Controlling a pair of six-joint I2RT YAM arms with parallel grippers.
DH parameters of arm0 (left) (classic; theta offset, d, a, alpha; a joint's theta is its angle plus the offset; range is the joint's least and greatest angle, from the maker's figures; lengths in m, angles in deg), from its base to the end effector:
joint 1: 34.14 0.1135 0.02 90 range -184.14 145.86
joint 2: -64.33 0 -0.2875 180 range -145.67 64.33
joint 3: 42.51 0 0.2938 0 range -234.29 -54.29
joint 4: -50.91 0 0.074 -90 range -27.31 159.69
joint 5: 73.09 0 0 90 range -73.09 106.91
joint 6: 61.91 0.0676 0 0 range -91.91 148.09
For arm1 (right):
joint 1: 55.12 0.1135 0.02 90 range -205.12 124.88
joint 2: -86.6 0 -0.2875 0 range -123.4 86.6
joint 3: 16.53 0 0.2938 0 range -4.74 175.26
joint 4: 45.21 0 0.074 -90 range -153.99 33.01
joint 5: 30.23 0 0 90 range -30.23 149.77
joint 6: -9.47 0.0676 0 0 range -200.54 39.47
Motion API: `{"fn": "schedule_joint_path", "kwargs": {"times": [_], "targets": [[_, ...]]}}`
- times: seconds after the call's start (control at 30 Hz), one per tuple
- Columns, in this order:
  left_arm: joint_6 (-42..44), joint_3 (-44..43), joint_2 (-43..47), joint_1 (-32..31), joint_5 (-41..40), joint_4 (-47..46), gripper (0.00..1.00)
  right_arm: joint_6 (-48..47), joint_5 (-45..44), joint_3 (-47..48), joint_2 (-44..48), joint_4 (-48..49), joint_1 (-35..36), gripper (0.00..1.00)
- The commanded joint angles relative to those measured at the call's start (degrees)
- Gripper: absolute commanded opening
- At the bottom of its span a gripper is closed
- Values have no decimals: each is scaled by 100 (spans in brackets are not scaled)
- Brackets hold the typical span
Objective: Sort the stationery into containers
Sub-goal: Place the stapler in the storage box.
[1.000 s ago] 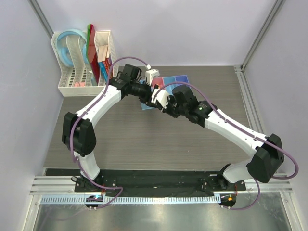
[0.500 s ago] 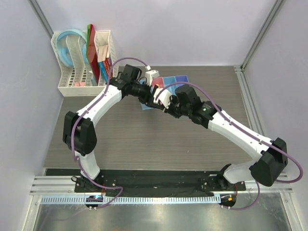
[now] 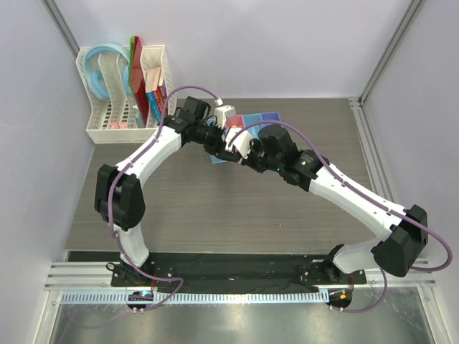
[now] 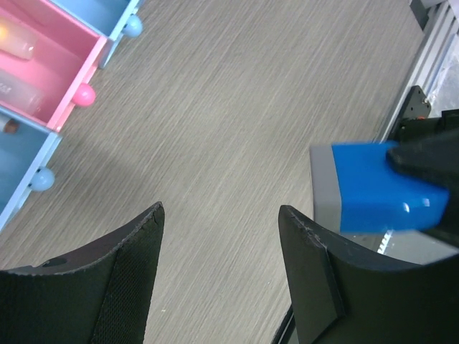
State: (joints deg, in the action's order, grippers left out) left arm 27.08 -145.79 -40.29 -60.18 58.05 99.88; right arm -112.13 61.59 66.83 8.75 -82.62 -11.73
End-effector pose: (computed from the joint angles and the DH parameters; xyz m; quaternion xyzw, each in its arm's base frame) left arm 0.3992 -0.2446 0.2887 0.3073 0.8339 -0.3957 0.2317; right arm 0.2689 0.2572 0.3480 -0.5382 0.6888 0.0637 0.4815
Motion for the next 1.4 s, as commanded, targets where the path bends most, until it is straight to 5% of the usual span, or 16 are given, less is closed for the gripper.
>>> {"fn": "schedule_joint_path", "kwargs": {"times": [0.0,0.27,0.47,0.67,1.0,1.37], "targets": [[232,62,477,187,-19,87,66,-93,-910,269,-414,629,-33,1],[620,537,1066,793,17,376,67,407,-631,1874,-1838,726,-929,1],[1304,923,1549,943,-142,903,67,619,-262,3754,-3400,-29,-1605,1],[1885,1117,1980,1048,-168,1465,72,610,150,4672,-4273,-346,-1861,1],[2422,1293,2429,1260,-186,1783,96,549,477,4585,-4634,-504,-1931,1],[2501,1337,2657,1303,-238,1915,100,444,547,4445,-4977,-689,-2002,1]]}}
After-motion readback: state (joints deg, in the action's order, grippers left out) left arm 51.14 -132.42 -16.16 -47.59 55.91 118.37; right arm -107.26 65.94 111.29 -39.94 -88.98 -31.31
